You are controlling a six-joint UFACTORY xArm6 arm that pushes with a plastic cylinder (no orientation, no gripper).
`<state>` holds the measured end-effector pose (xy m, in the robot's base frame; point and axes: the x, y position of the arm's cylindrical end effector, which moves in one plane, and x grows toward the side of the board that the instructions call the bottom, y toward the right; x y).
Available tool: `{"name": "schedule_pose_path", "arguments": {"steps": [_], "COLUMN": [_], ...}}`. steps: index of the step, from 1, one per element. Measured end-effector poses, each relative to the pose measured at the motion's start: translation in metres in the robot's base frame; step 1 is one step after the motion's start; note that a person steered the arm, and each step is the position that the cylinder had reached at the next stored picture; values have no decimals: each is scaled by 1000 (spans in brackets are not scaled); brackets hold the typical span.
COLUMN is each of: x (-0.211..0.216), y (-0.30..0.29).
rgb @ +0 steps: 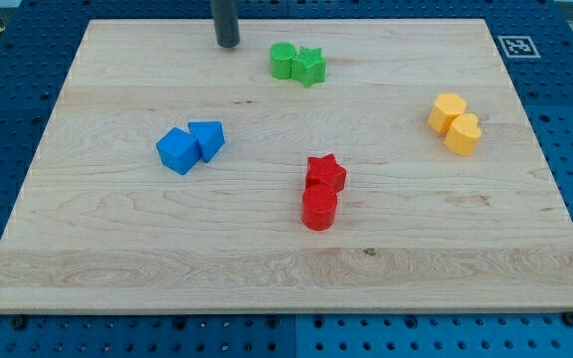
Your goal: Move the green star to the top of the red star
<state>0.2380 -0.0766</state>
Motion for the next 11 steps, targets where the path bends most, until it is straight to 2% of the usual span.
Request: {"name": "schedule_pose_path", "arguments": {"steps": [2,5,6,8,9,11], "x": [41,41,61,97,97,140], "y": [59,124,152,133,110,111]}}
